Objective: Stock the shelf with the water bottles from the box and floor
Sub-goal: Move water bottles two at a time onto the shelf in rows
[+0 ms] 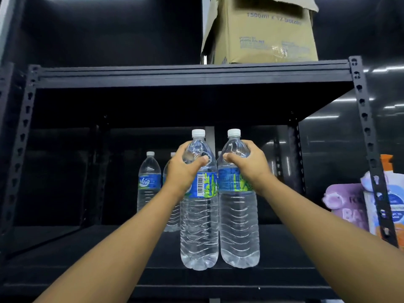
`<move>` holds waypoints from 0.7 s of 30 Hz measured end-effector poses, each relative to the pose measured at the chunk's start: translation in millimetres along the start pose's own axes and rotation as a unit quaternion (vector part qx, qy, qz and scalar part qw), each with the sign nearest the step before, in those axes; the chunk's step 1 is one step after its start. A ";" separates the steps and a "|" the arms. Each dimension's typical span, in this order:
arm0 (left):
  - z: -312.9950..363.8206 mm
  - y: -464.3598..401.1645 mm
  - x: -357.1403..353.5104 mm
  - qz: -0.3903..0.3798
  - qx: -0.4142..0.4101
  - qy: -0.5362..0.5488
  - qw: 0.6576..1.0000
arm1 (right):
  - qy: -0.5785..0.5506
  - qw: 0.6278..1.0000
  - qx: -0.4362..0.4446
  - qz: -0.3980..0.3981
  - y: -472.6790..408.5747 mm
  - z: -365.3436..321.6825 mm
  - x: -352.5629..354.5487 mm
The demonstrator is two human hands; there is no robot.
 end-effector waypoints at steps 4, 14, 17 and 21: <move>-13.7 -12.8 0.5 0.005 0.011 0.018 1.000 | -0.009 0.999 -0.029 0.012 -6.8 21.7 -5.1; -38.3 -27.3 -11.3 -0.039 0.000 -0.001 0.999 | 0.002 1.000 -0.019 0.001 -14.9 50.3 -16.2; -40.7 -25.9 -10.5 -0.021 0.005 -0.001 1.000 | -0.004 1.000 -0.025 -0.014 -12.6 51.6 -16.1; -39.0 -18.9 -10.4 -0.007 0.009 -0.008 1.000 | 0.010 0.999 -0.034 -0.026 -4.5 48.1 -12.4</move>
Point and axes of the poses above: each hand's wrist, its own y-axis away from the middle knuckle, its own x-axis out of the back of the hand, z = x × y, the point moved 1 cm from there along -y, towards the middle knuckle, and after that the axes turned 7 degrees about x, right-handed, at the moved point
